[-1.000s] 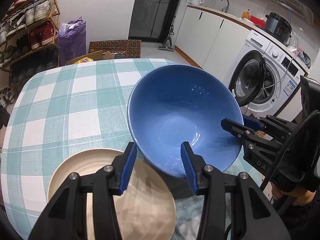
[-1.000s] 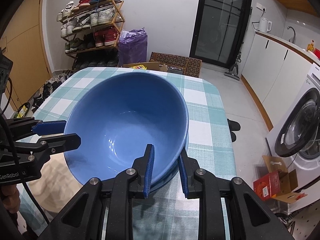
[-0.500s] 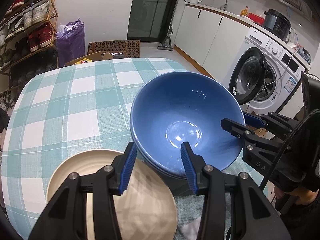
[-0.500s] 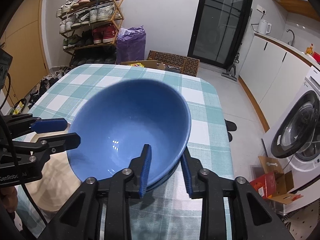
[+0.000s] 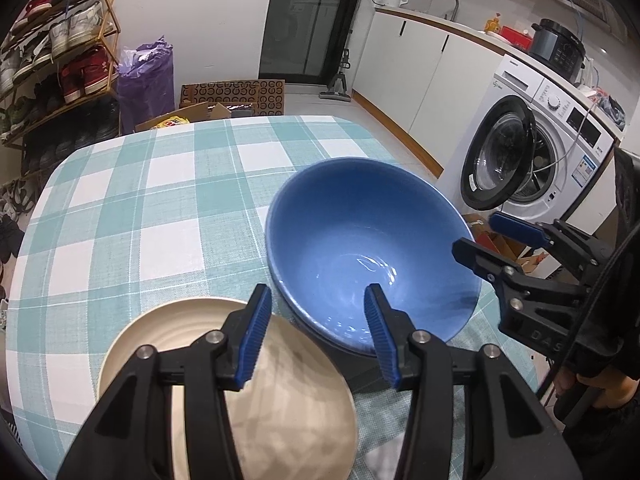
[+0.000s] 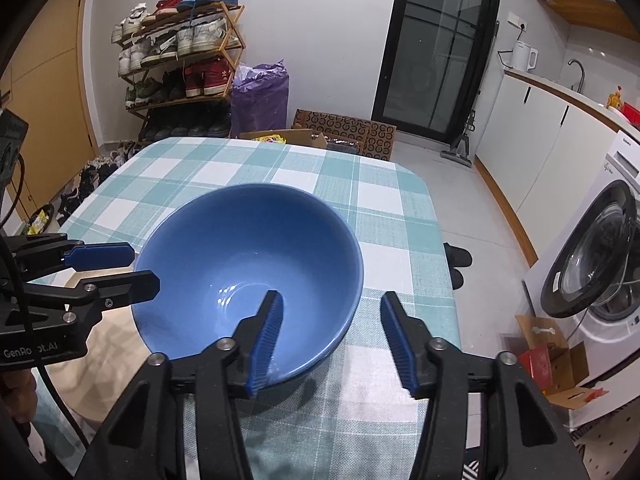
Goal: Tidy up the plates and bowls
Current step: 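Open both grippers to release the nested blue bowls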
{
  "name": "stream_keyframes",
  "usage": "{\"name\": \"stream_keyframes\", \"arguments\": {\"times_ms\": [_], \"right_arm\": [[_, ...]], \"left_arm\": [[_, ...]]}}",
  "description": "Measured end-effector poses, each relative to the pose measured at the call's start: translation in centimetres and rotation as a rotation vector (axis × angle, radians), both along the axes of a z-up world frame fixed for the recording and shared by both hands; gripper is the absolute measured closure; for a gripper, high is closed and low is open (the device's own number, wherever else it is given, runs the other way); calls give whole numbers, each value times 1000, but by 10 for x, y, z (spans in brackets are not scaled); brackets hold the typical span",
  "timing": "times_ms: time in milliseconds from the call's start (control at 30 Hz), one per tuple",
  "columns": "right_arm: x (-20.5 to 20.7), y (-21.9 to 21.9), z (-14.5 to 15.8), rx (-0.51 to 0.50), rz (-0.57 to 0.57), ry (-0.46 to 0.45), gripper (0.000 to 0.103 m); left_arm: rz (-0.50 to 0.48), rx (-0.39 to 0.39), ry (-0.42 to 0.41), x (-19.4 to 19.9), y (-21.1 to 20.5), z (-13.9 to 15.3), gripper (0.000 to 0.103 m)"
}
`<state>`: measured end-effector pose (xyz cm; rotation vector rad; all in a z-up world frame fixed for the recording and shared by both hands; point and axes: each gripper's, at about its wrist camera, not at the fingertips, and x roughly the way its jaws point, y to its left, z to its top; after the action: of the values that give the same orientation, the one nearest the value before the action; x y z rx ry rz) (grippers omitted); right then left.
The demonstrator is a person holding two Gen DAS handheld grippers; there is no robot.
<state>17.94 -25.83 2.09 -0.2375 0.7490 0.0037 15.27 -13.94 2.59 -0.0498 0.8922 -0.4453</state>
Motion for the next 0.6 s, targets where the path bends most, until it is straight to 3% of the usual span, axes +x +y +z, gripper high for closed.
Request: {"name": "stream_keyframes", "arguments": {"times_ms": [67, 100, 233, 300, 367, 433, 600], "right_arm": [[-1, -4, 1, 22, -1, -3, 33], [-2, -6, 2, 30, -5, -8, 28], [-6, -12, 4, 53, -15, -27, 22], [-7, -15, 5, 66, -15, -26, 18], [-8, -17, 4, 78, -16, -26, 14], [-8, -20, 4, 87, -16, -25, 7], [-10, -22, 4, 110, -8, -34, 1]], "left_arm": [[12, -5, -3, 1, 3, 0, 38], [15, -11, -4, 1, 5, 1, 38], [28, -22, -10, 2, 9, 1, 22], [31, -29, -15, 4, 11, 2, 21], [34, -36, -4, 7, 13, 1, 7], [49, -36, 9, 10, 14, 0, 0], [64, -31, 17, 16, 14, -3, 0]]}}
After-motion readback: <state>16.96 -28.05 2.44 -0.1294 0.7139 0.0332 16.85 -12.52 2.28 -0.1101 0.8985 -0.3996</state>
